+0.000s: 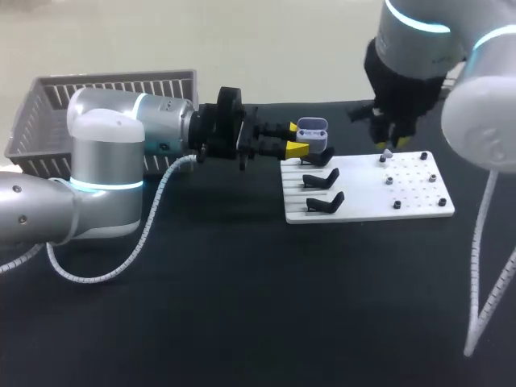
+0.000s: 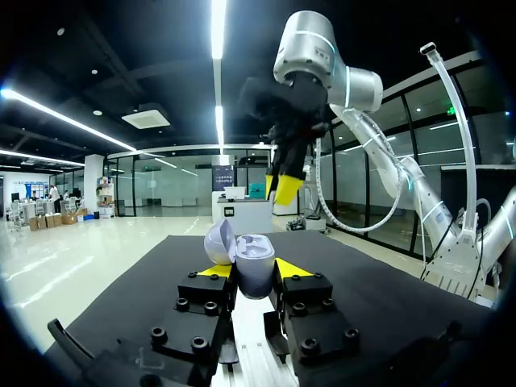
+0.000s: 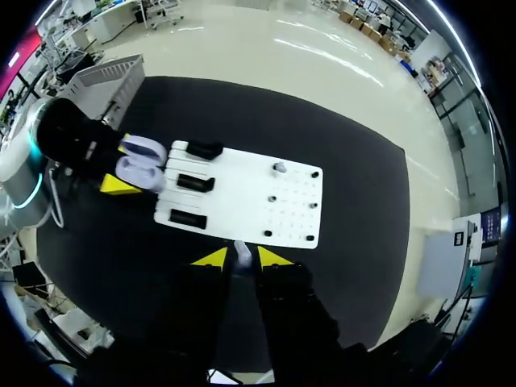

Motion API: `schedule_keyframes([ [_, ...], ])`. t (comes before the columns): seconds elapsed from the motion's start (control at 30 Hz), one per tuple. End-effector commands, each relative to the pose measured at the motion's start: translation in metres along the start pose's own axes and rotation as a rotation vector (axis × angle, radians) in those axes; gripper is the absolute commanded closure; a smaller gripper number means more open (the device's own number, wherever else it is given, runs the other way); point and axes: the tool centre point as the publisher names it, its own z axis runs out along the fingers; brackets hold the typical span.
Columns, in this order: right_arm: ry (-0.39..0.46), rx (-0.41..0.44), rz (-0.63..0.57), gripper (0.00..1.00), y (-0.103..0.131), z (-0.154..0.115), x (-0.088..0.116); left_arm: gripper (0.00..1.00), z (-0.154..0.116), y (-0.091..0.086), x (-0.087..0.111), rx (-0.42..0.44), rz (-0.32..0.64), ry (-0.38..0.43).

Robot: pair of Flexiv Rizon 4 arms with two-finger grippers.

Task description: Pick up each earbud case from the left stands, insert the matching earbuds, close the lid, and place the case in the box.

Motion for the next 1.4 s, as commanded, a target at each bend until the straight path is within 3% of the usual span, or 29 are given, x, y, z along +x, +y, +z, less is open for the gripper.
schedule_keyframes([
  [0.03,0.025,-0.012,-0.006,1.00,0.011,-0.013,-0.010,1.00,0.000,0.000,0.001,0.000,0.001,-0.001],
  [0.63,0.026,-0.017,-0.008,1.00,0.013,-0.014,-0.011,1.00,0.000,0.000,0.001,0.000,0.001,-0.001],
  [0.9,0.071,0.033,0.146,1.00,0.041,-0.031,-0.023,1.00,0.000,0.000,0.001,0.000,0.001,-0.001],
  [1.17,0.144,0.172,0.225,1.00,0.068,-0.038,-0.040,1.00,0.000,0.000,0.001,0.000,0.001,-0.001],
  [1.4,0.179,0.147,0.330,1.00,0.080,-0.032,-0.043,1.00,0.000,0.000,0.001,0.000,0.001,-0.001],
])
